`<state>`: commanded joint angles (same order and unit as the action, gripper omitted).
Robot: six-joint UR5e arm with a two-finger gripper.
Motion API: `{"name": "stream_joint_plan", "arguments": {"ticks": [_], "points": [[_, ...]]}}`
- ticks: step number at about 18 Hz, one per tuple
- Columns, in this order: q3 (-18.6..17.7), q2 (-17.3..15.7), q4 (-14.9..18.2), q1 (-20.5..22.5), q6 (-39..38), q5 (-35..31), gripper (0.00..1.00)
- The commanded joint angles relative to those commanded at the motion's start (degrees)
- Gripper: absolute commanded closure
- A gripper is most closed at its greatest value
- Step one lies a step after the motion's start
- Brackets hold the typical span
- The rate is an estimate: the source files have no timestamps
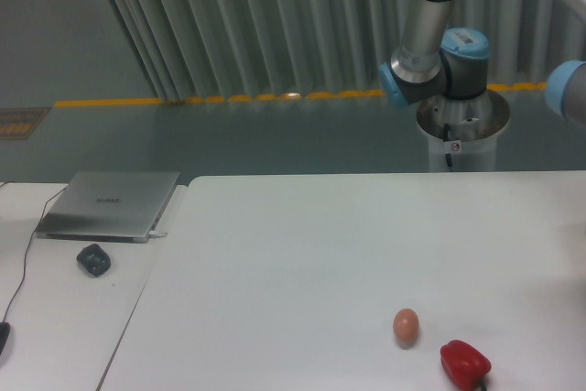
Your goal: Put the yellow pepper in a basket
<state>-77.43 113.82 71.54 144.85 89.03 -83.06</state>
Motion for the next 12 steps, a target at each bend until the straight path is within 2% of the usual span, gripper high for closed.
{"name": "stream_joint_plan", "arguments": {"ticks": [2,6,12], "points": [[-0.88,-0.70,0.53,-1.23,2.19,-1.13,0.00],[-1.41,-2.20,3.60,-2.12,9.13,-8.25,0.00],[-3.87,-3.69,4.40,-1.68,10.02,-8.35,0.00]]}}
